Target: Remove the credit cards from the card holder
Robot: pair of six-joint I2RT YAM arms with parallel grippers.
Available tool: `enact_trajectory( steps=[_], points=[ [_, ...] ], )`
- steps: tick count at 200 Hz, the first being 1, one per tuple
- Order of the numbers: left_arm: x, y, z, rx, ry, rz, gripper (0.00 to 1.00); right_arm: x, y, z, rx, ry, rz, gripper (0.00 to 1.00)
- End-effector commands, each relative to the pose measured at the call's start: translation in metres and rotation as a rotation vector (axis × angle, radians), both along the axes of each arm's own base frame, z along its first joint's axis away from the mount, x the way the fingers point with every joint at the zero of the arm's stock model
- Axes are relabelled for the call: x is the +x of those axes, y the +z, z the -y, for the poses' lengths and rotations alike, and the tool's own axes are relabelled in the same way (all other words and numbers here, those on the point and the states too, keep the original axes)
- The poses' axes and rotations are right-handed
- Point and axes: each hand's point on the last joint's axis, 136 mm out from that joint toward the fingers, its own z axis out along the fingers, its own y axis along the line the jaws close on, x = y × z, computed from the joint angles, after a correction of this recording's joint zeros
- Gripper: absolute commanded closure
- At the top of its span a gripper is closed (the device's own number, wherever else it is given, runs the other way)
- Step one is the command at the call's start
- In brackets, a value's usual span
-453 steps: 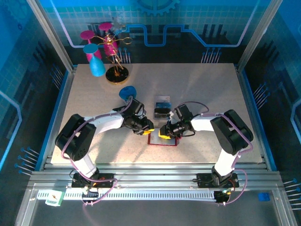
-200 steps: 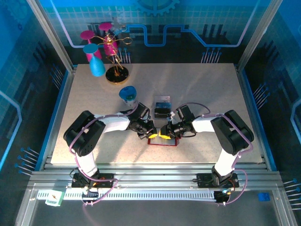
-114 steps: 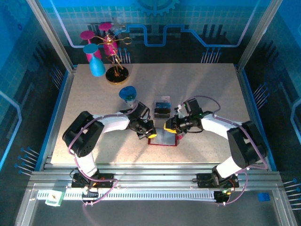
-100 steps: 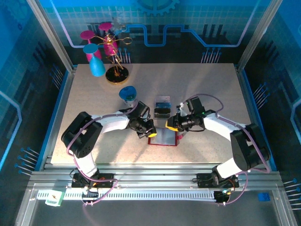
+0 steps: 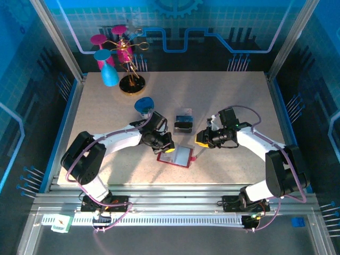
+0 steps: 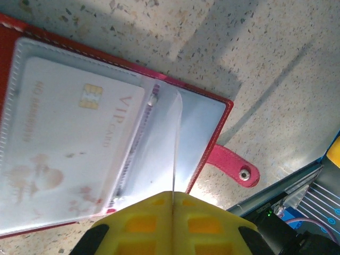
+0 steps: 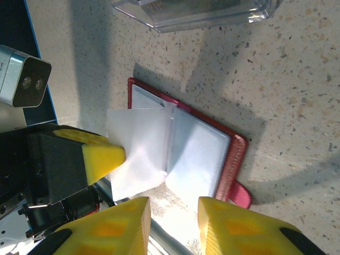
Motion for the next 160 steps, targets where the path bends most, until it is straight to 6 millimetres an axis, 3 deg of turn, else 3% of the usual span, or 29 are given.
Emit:
enact_trajectory(
  steps=[1, 86, 107, 160],
  points=[
    [-0.004, 0.010, 0.010, -0.017, -0.048, 0.011, 0.95, 0.002, 0.007, 0.005, -0.002, -0.002, 0.011, 0.70],
    [0.007, 0.004, 0.056, -0.069, -0.097, -0.020, 0.92, 0.002, 0.012, 0.007, -0.005, -0.016, 0.030, 0.70],
    [0.012, 0.002, 0.065, -0.080, -0.112, -0.027, 0.90, -0.002, 0.008, 0.017, -0.060, -0.029, 0.023, 0.70],
    [0.011, 0.003, 0.102, -0.155, -0.216, -0.031, 0.58, -0.012, 0.001, 0.046, -0.163, -0.088, -0.003, 0.70]
  ],
)
